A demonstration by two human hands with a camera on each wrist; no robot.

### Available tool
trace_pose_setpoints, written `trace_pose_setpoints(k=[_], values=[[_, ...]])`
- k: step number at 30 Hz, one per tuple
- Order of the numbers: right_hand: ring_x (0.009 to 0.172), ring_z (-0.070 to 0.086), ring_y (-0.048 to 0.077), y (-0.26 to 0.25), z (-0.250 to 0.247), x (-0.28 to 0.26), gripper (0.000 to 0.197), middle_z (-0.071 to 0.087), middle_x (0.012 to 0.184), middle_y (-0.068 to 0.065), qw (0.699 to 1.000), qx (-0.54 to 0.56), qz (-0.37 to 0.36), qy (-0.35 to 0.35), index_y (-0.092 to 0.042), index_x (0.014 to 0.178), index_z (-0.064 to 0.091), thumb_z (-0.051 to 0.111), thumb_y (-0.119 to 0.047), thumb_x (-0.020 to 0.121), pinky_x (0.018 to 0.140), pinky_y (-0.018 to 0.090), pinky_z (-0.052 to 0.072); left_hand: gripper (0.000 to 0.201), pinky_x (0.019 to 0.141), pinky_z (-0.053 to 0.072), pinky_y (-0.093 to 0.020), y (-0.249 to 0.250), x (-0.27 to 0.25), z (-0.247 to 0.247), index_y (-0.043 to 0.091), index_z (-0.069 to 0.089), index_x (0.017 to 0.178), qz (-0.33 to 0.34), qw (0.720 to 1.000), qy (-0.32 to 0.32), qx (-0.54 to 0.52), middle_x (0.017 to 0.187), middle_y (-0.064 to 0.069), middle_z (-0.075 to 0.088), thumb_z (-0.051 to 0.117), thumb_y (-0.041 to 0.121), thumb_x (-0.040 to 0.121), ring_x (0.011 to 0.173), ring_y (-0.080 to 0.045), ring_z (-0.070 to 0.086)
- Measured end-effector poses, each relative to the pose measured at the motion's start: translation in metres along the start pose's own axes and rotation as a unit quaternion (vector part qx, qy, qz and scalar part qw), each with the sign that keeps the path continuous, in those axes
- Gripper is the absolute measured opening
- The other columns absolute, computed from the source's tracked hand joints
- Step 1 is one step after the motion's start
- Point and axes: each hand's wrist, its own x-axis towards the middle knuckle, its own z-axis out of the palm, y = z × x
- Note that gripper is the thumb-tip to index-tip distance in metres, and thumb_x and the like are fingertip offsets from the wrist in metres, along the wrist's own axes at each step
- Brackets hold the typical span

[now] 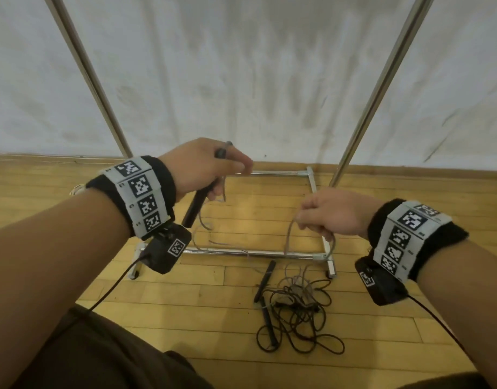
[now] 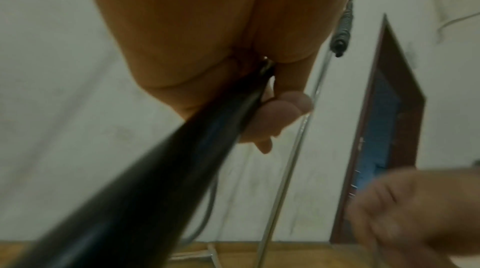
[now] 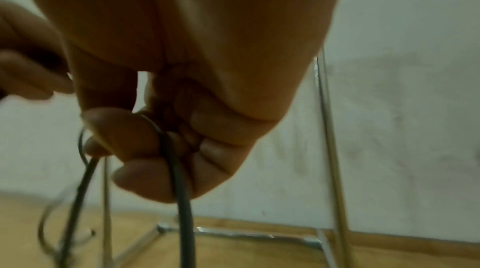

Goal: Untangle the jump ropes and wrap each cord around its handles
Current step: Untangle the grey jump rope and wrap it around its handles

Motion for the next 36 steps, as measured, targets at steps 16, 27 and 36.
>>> trace_pose_setpoints(k=[16, 27, 36], values=[[0.055, 0.048, 0.02, -0.046, -0.023, -0.027, 0.027, 0.051, 0.063, 0.006, 0.945, 0.248, -0.168, 0.133, -0.005, 0.088, 0.067, 0.055, -0.022, 0.104, 0.055, 0.027, 0.047, 0.023, 0.039, 0.033, -0.021, 0.034, -0.002, 0.017, 0.027, 0.069, 0.072, 0.118, 0.982, -0.009, -0.147, 0.067, 0.0, 0.057, 0.076, 0.042, 0.088, 0.042, -0.012, 0.038], [0.061, 0.061, 0.018, 0.028, 0.001, 0.002, 0.028, 0.061, 0.066, 0.002, 0.983, 0.156, -0.05, 0.085, -0.005, 0.092, 0.068, 0.052, -0.023, 0.106, 0.068, 0.036, 0.054, 0.027, 0.041, 0.028, -0.023, 0.041, -0.008, -0.035, 0.023, 0.061, 0.07, 0.104, 0.915, 0.232, -0.313, 0.065, 0.003, 0.049, 0.066, 0.025, 0.097, 0.049, -0.012, 0.032], [0.058, 0.063, 0.011, 0.064, 0.014, 0.011, 0.036, 0.065, 0.07, -0.003, 0.99, -0.081, 0.112, -0.014, -0.015, 0.088, 0.07, 0.05, -0.04, 0.105, 0.064, 0.027, 0.052, 0.016, 0.044, 0.045, -0.029, 0.0, -0.006, -0.04, 0.028, 0.08, 0.107, -0.034, 0.968, 0.235, -0.084, 0.105, -0.001, 0.081, 0.069, 0.029, 0.096, 0.046, -0.013, 0.051]])
